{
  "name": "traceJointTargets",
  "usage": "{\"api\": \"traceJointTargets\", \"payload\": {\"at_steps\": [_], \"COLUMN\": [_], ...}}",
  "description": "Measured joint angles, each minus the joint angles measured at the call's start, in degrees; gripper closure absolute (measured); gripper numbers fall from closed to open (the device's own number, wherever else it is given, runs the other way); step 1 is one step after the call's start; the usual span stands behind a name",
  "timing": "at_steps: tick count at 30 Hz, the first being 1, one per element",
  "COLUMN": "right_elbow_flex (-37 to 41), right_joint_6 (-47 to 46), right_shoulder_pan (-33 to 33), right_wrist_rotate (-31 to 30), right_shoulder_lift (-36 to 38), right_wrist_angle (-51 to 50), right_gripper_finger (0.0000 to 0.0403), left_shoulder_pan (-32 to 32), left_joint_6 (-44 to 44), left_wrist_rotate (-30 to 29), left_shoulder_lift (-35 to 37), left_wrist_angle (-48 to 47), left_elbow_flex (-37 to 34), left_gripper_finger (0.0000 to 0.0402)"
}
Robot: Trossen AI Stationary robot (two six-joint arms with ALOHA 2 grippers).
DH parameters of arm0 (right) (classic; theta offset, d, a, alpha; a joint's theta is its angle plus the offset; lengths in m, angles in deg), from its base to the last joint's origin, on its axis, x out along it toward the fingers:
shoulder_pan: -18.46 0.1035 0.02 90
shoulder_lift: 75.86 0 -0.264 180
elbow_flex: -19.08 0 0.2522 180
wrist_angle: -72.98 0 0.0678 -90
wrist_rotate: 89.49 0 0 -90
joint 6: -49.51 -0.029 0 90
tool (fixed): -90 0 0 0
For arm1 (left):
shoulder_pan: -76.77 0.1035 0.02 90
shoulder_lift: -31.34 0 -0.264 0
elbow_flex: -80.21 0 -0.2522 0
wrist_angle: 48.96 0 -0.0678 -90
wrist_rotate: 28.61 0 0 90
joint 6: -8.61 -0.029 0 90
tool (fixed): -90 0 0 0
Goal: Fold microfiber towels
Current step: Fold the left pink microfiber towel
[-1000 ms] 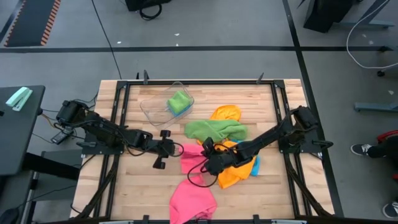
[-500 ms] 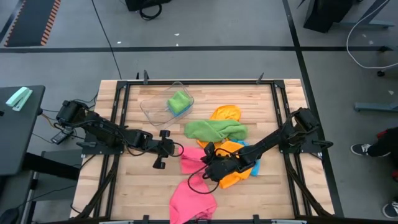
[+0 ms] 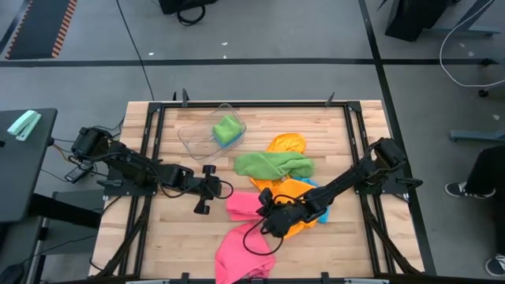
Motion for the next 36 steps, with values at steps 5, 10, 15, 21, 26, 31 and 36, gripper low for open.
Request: {"api": "traceJointTargets", "payload": {"at_steps": [5, 10, 15, 21, 26, 31, 36], "right_elbow_flex": [0.0, 0.0, 0.0, 0.0, 0.0, 0.7, 1.9], "right_joint_6": [1.5, 2.1, -0.5, -5.3, -8.7, -10.3, -10.7], "right_shoulder_pan": [0.9, 1.8, 2.1, 1.5, 0.3, -0.8, -1.6], "right_wrist_rotate": [0.8, 1.1, 4.2, 4.6, 5.8, 7.3, 9.1], "right_shoulder_lift": [0.0, 0.0, 0.0, 0.0, 0.0, 0.0, 0.0], "right_wrist_angle": [0.3, 0.4, -0.4, -4.4, -6.6, -6.9, -7.0], "right_gripper_finger": [0.0366, 0.0366, 0.0366, 0.0366, 0.0366, 0.0366, 0.0366], "left_shoulder_pan": [0.0, 0.0, 0.0, 0.0, -0.1, -0.1, -0.1], "left_joint_6": [0.0, 0.0, 0.0, 0.0, 0.0, 0.0, -0.1], "left_wrist_rotate": [0.0, 0.0, 0.0, 0.0, 0.0, 0.1, 2.4], "left_shoulder_lift": [0.0, 0.0, 0.0, 0.0, 0.0, 0.0, 0.0], "left_wrist_angle": [0.0, 0.0, 0.0, 1.2, 1.8, 2.1, 3.3], "left_elbow_flex": [0.0, 0.0, 0.0, 0.0, 0.0, 0.0, 0.0], "left_gripper_finger": [0.0379, 0.0387, 0.0384, 0.0375, 0.0383, 0.0387, 0.0376]}}
